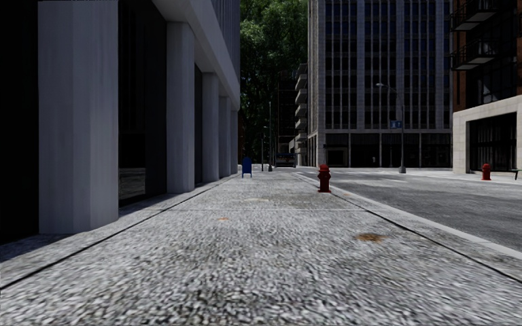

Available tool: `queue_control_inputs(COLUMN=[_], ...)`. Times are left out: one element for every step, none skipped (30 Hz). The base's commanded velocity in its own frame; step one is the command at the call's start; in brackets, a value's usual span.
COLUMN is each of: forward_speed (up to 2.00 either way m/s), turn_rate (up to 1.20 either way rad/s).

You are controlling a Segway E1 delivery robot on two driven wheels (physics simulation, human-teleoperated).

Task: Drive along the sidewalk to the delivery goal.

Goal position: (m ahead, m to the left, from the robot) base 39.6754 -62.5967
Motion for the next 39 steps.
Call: queue_control_inputs(forward_speed=[2.00,2.00,2.00,2.00,2.00,2.00,2.00,2.00,2.00,2.00,2.00,2.00,2.00,2.00,2.00,2.00,2.00,2.00,2.00,2.00,2.00,2.00,2.00,2.00,2.00,2.00,2.00,2.00,2.00,2.00,2.00,2.00,2.00,2.00,2.00,2.00,2.00,2.00,2.00], turn_rate=[0.00,0.00,0.00,0.00,0.00,0.00,0.00,0.00,0.00,0.00,0.00,0.00,0.00,0.00,0.00,0.00,0.00,0.00,0.00,0.00,0.00,0.00,0.00,0.00,0.00,0.00,0.00,0.00,0.00,0.00,0.00,0.00,0.00,0.00,0.00,0.00,0.00,0.00,0.00])
